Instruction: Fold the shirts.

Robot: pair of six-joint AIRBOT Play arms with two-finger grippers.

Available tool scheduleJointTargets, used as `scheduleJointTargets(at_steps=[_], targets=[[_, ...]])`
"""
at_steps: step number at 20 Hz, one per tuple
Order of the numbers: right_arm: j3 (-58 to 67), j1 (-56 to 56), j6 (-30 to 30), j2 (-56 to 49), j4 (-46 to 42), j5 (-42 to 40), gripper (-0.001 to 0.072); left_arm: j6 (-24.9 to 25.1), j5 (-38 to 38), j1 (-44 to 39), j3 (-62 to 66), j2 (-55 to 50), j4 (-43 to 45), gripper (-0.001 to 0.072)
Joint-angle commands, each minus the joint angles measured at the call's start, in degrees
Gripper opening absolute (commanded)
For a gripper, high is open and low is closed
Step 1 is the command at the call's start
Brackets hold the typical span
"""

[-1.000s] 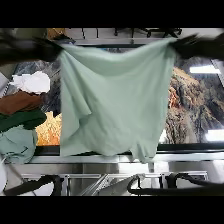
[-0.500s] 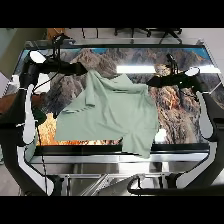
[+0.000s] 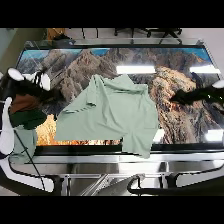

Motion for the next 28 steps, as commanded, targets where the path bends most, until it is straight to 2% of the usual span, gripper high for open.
scheduleJointTargets(at_steps=[1,6,10,13,15,16,19,20,21,22,23,24,25,26,28], targets=[[-14.71,-6.16,0.61,7.48,-1.01,-3.50,0.0244,1.38,0.00,5.88,-16.79,5.81,4.04,0.0695],[-24.74,-5.64,-0.72,9.07,-0.76,-7.15,0.0244,1.40,5.99,13.64,-26.16,9.11,5.16,0.0695],[-28.55,-3.91,-1.11,9.05,-0.81,-7.13,0.0255,6.27,8.26,11.76,-30.95,8.70,-2.27,0.0695],[-29.70,-1.01,-1.14,8.57,-0.81,-7.87,0.0261,6.99,10.10,8.55,-34.21,8.70,-2.08,0.0694],[-29.81,0.83,-1.11,7.96,-0.76,-9.29,0.0396,6.95,10.56,7.69,-36.06,8.70,-1.88,0.0694],[-29.81,1.68,-1.11,7.61,-0.79,-10.12,0.0379,6.95,10.38,7.69,-36.61,8.70,-1.79,0.0625],[-29.81,4.66,-1.11,6.32,-0.37,-11.80,0.0379,6.93,9.60,7.74,-35.87,8.70,-1.77,0.0228],[-29.81,5.81,-1.16,5.81,0.15,-12.66,0.0379,6.95,9.07,7.72,-35.10,8.70,-1.84,0.0114],[-29.81,6.93,-1.70,5.33,1.05,-13.29,0.0379,6.93,8.63,7.69,-34.36,8.72,-1.86,0.0040],[-29.81,8.13,-2.40,4.83,2.34,-13.64,0.0377,6.91,8.20,7.69,-33.57,8.70,-1.81,0.0013],[-29.81,9.25,-2.40,4.52,3.15,-13.51,0.0332,6.91,7.78,7.69,-32.89,8.72,-1.81,0.0012],[-29.79,10.14,-2.67,4.61,3.34,-12.83,0.0221,6.75,7.21,7.69,-32.06,8.72,-1.86,0.0012],[-29.64,10.88,-4.39,5.07,4.15,-11.19,0.0076,6.75,6.40,7.69,-30.95,8.74,-2.40,0.0012],[-29.14,10.99,-6.01,5.90,5.86,-9.14,0.0018,6.75,5.14,7.69,-29.46,8.74,-3.98,0.0011],[-25.42,10.69,-7.61,10.19,9.33,-6.21,0.0017,7.28,1.22,7.69,-25.03,10.01,-9.92,0.0010]])
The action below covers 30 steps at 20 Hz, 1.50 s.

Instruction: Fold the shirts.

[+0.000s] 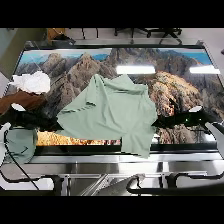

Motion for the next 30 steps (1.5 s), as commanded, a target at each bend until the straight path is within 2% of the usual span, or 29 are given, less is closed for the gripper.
scheduleJointTargets(at_steps=[1,4,7,10,12,14,16,18,20,21,23,26,30], targets=[[6.16,0.42,-2.82,6.78,7.30,5.35,0.0017,0.66,-6.21,-0.04,6.97,2.80,-9.81,0.0011],[19.06,-1.07,-6.88,18.32,14.80,1.88,0.0017,1.99,-9.46,-0.02,16.48,11.45,-22.95,0.0010],[30.93,-2.03,-10.75,29.64,19.69,-9.33,0.0018,2.54,-8.50,0.00,28.46,21.42,-34.93,0.0011],[36.85,-2.05,-11.63,37.86,18.05,-16.33,0.0018,2.34,0.50,0.02,36.74,30.80,-40.11,0.0011],[38.88,-2.05,-11.69,41.44,15.74,-17.42,0.0018,1.92,8.55,0.50,41.42,36.37,-39.43,0.0011],[40.30,-2.05,-12.44,43.56,14.88,-18.78,0.0018,1.33,12.20,3.39,46.07,40.24,-39.01,0.0011],[42.36,-2.05,-14.43,44.11,14.93,-19.32,0.0018,0.63,10.80,8.85,49.75,41.59,-38.88,0.0011],[44.68,-2.05,-15.47,43.87,13.77,-19.58,0.0018,-3.65,5.55,16.50,51.45,41.72,-35.36,0.0011],[45.55,-2.08,-15.41,42.91,10.71,-20.22,0.0018,-6.91,4.35,20.06,47.39,41.77,-33.16,0.0011],[45.53,-2.05,-15.30,42.01,9.38,-19.91,0.0017,-6.93,4.57,20.20,43.82,41.70,-33.33,0.0011],[45.29,-2.08,-12.59,38.23,6.95,-16.37,0.0017,-5.40,3.98,17.70,35.65,40.98,-33.05,0.0012],[42.86,-2.03,-9.62,29.00,7.65,-9.03,0.0017,-2.23,3.43,6.75,24.83,34.69,-31.65,0.0012],[35.34,-2.03,-8.70,14.97,7.65,-6.12,0.0016,-2.23,13.42,-9.09,17.27,19.06,-15.15,0.0012]])
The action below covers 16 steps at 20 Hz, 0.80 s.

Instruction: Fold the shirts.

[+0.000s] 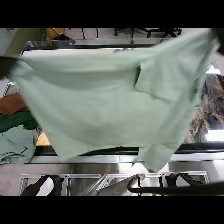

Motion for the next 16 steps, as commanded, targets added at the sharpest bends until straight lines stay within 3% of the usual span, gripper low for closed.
scheduleJointTargets(at_steps=[1,4,9,11,14,16], targets=[[-6.14,0.02,1.29,-12.94,-0.31,3.21,0.0016,0.61,10.14,-11.72,-6.47,-13.90,12.96,0.0012],[-7.30,0.02,1.27,-26.71,0.44,0.63,0.0015,0.42,17.09,-14.12,-2.93,-28.09,13.70,0.0012],[-1.42,0.00,-0.59,-43.95,6.25,-2.51,0.0015,-1.22,10.49,-15.23,14.56,-48.30,13.18,0.0012],[2.36,-0.11,-0.59,-47.19,6.16,-2.10,0.0015,-1.40,10.43,-15.72,19.26,-52.19,13.38,0.0012],[5.09,-1.20,-0.13,-47.56,3.21,1.18,0.0014,-3.67,4.37,-15.10,25.33,-55.67,13.92,0.0012],[5.53,-2.38,1.55,-46.71,-1.92,5.25,0.0015,-6.88,-0.70,-14.86,28.00,-56.13,19.91,0.0012]])
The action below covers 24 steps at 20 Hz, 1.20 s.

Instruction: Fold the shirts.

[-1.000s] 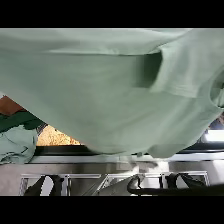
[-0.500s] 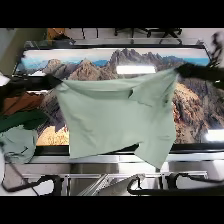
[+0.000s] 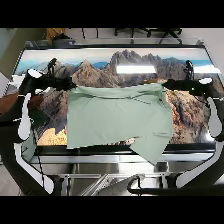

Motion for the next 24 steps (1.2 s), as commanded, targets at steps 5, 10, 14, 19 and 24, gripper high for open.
scheduleJointTargets(at_steps=[5,10,14,19,24], targets=[[0.81,-1.29,4.85,-1.16,-14.51,6.21,0.0015,-7.06,-10.62,-1.05,3.80,-2.60,15.28,0.0011],[0.70,-1.25,5.27,-2.75,-14.53,6.25,0.0015,-7.54,-8.55,-3.76,0.07,-2.60,22.62,0.0012],[0.72,-1.25,5.27,-2.64,-11.28,7.32,0.0050,-7.23,-6.21,-5.95,0.28,-2.64,22.60,0.0101],[0.72,-2.99,10.03,5.44,-17.81,9.03,0.0355,-13.81,-20.79,-3.72,10.54,-2.58,23.12,0.0655],[-4.24,-9.49,18.91,16.81,-21.90,18.23,0.0352,-16.79,-33.18,-0.37,0.74,5.57,23.12,0.0655]])
